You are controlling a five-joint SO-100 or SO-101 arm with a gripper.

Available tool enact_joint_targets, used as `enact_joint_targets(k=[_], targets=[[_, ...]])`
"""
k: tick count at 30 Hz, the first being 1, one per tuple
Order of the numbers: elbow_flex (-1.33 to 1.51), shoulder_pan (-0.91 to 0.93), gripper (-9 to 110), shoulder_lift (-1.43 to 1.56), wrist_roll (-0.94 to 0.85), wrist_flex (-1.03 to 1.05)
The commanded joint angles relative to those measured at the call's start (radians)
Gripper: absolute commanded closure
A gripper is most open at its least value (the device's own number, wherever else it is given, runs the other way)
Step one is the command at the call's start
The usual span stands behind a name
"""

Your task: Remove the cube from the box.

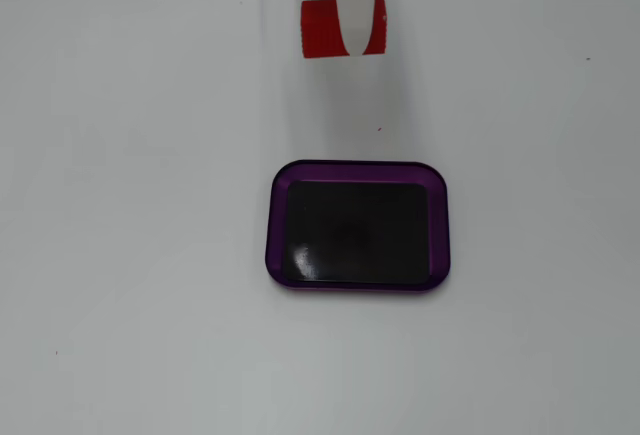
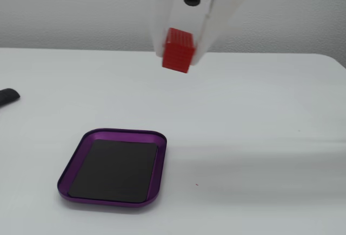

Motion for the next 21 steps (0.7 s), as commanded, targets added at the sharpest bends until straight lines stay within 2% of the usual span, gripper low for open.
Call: enact_joint_targets(k=[1,13,17,21], targets=[[0.255,0.008,102,0.184,-0.008,-0.100],[1.146,-0.006,102,0.640,-0.034,-0.494],[1.321,-0.003,102,0.746,-0.032,-0.569],[1.376,-0.005,102,0.798,-0.032,-0.630]])
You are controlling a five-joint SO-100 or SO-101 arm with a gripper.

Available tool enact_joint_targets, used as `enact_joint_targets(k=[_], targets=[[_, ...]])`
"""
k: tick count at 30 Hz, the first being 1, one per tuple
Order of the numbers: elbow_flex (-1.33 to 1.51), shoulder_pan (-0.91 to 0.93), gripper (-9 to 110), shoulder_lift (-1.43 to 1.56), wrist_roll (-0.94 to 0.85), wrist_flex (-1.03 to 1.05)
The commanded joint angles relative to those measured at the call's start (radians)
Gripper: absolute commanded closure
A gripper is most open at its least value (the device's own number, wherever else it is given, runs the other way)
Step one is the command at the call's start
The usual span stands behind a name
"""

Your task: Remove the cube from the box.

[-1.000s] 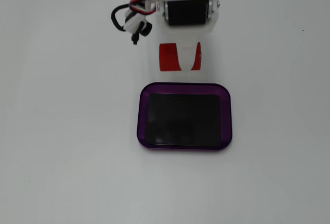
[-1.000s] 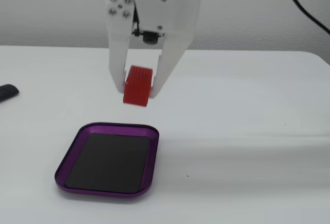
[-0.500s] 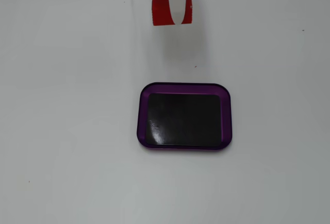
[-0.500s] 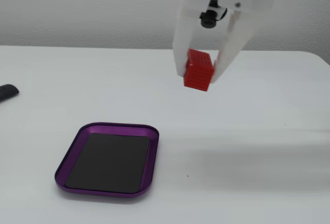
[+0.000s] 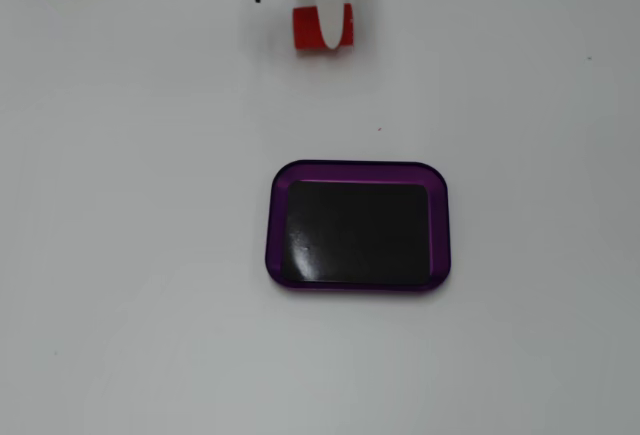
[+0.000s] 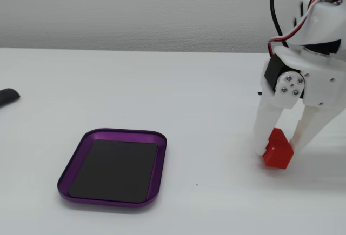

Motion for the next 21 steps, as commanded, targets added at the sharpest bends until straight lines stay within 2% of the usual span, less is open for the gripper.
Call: enact_joint_targets(k=[1,7,15,21], targets=[[0.040,-0.008,101,0.057,-0.003,-0.060],[0.106,-0.008,101,0.067,-0.003,-0.100],[0.089,-0.008,83,0.071,-0.005,-0.086],[-0.014,0.005,81,0.071,-0.005,-0.054]])
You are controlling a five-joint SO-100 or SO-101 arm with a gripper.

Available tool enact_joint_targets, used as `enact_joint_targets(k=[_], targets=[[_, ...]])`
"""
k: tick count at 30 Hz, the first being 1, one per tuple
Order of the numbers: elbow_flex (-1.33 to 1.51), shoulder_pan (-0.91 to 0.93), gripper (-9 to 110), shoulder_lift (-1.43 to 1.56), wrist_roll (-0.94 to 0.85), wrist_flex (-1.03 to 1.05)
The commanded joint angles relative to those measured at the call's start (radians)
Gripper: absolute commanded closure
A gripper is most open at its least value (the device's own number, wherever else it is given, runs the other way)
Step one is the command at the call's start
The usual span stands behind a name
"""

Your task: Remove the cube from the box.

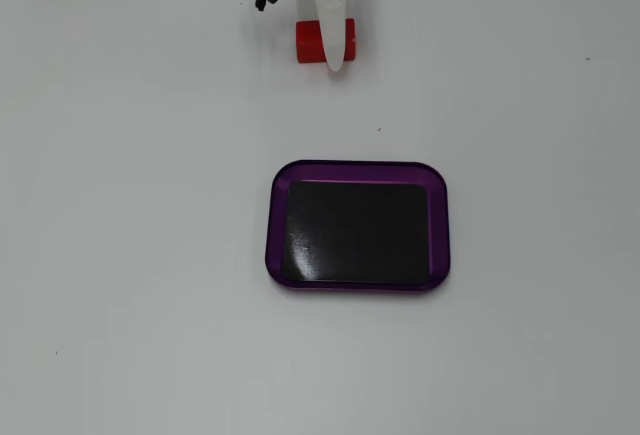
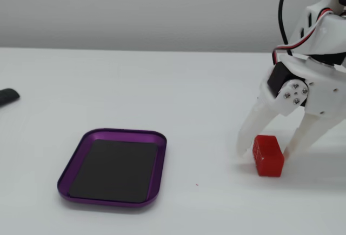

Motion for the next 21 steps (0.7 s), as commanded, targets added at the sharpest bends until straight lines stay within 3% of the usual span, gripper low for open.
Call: enact_joint_targets(k=[1,11,21], targets=[[-0.132,0.006,81,0.014,-0.006,0.035],[-0.660,0.044,81,0.015,0.002,0.362],[-0.698,0.195,82,0.106,0.006,0.637]])
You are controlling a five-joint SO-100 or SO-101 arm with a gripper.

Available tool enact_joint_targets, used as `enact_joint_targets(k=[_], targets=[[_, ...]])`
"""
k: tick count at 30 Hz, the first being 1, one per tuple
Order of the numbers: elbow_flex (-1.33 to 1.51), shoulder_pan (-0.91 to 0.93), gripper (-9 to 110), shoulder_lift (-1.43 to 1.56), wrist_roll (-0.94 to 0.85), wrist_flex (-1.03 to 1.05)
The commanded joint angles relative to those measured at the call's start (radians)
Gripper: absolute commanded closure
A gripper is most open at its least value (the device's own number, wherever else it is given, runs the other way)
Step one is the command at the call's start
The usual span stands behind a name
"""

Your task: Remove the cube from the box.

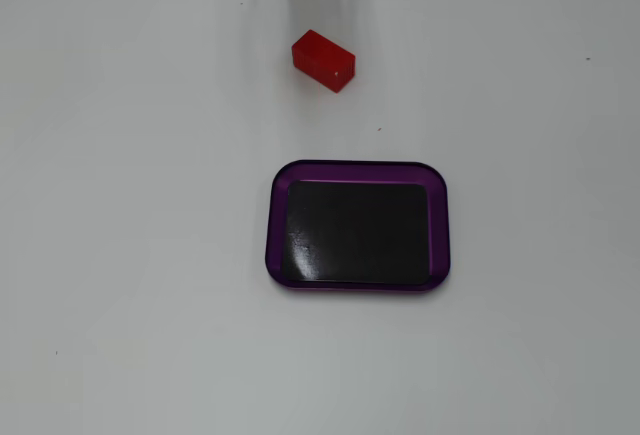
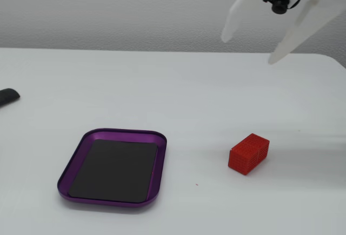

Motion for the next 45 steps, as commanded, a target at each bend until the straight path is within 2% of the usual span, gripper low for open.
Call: enact_joint_targets(k=[1,7,12,15,21,27,29,32,33,45], targets=[[-0.011,0.029,82,0.107,0.005,0.057],[0.255,0.023,81,0.474,-0.006,-0.003],[0.644,0.031,81,0.827,-0.008,-0.176],[0.848,0.035,81,1.002,0.006,-0.195],[0.957,0.035,81,0.922,0.117,-0.190],[1.015,0.035,82,0.945,0.124,-0.195],[1.032,0.035,87,0.948,0.124,-0.195],[1.058,0.034,102,0.951,0.124,-0.199],[1.069,0.034,103,0.950,0.124,-0.199],[1.075,0.034,102,0.948,0.126,-0.202]])
